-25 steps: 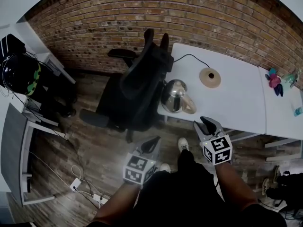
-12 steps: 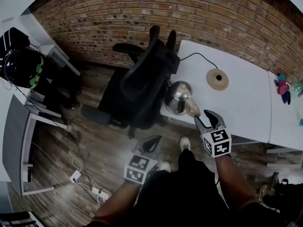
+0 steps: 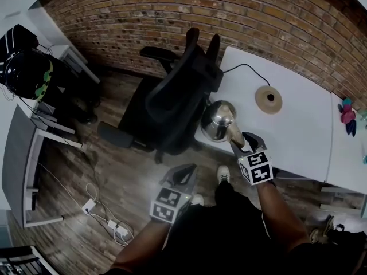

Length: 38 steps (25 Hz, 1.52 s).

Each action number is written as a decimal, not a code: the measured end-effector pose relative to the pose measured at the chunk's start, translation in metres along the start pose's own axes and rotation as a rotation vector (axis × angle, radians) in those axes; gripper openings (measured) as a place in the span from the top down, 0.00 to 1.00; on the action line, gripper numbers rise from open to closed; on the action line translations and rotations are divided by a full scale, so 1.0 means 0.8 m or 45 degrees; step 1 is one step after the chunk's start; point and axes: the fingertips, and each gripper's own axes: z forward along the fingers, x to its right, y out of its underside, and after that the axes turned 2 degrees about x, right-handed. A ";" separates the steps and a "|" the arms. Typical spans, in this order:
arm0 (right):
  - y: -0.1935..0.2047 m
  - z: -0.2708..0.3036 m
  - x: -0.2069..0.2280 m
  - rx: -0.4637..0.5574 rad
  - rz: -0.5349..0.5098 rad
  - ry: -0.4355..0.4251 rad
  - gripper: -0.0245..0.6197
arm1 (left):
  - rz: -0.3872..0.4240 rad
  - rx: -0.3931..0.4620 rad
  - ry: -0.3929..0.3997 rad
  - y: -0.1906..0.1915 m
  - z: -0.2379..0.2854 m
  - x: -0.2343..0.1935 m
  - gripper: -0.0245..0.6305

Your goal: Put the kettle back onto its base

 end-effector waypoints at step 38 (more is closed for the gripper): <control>0.021 0.048 0.005 -0.036 0.089 -0.138 0.73 | -0.048 0.004 -0.055 -0.010 0.022 -0.021 0.96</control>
